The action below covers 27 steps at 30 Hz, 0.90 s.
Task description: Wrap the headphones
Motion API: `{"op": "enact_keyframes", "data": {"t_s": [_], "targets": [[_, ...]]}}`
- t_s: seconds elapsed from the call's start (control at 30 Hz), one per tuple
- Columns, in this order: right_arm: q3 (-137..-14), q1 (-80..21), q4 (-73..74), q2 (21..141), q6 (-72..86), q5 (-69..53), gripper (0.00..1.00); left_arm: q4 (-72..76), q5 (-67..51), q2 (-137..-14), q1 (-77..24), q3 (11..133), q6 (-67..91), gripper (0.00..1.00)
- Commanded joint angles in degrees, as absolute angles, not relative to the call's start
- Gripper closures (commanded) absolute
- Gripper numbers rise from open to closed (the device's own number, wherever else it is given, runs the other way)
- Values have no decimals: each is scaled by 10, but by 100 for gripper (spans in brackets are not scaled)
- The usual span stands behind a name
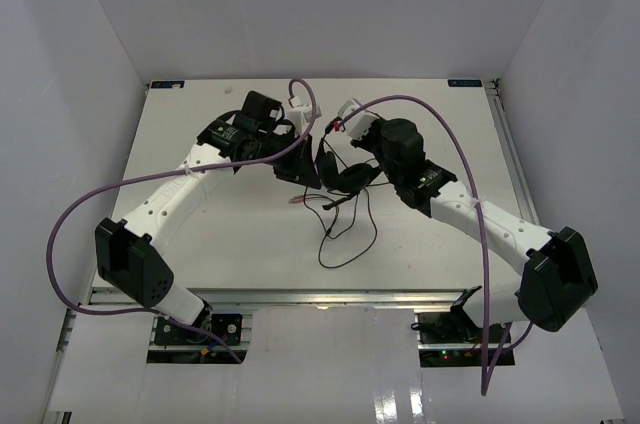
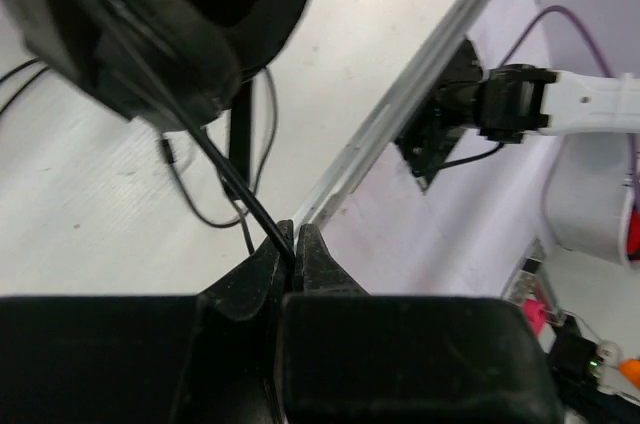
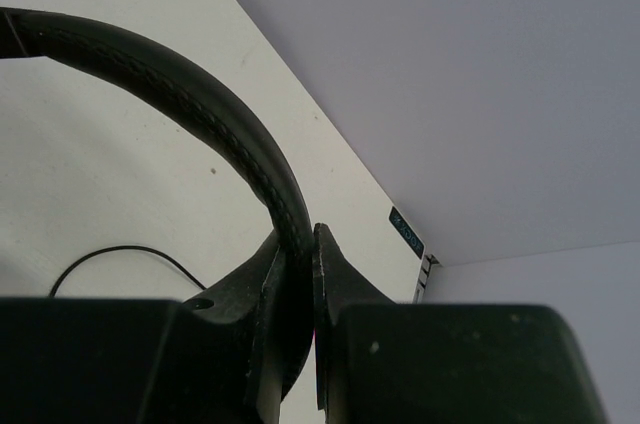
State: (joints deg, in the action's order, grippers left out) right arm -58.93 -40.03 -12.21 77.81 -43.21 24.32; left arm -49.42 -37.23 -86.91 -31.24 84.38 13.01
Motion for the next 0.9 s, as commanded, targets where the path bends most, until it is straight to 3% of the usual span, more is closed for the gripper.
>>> {"op": "enact_keyframes", "data": {"t_s": [0.0, 0.2, 0.53, 0.87], "targets": [[-636, -391, -205, 805, -382, 347, 92, -448, -512, -848, -321, 822, 200, 95], [-672, -395, -163, 834, -278, 371, 92, -309, -536, -832, -329, 781, 326, 94], [-676, -394, -67, 805, -114, 309, 92, -128, -387, -810, -330, 720, 456, 88], [-707, -351, 7, 793, 46, 241, 92, -87, -302, -826, -415, 714, 418, 53]]}}
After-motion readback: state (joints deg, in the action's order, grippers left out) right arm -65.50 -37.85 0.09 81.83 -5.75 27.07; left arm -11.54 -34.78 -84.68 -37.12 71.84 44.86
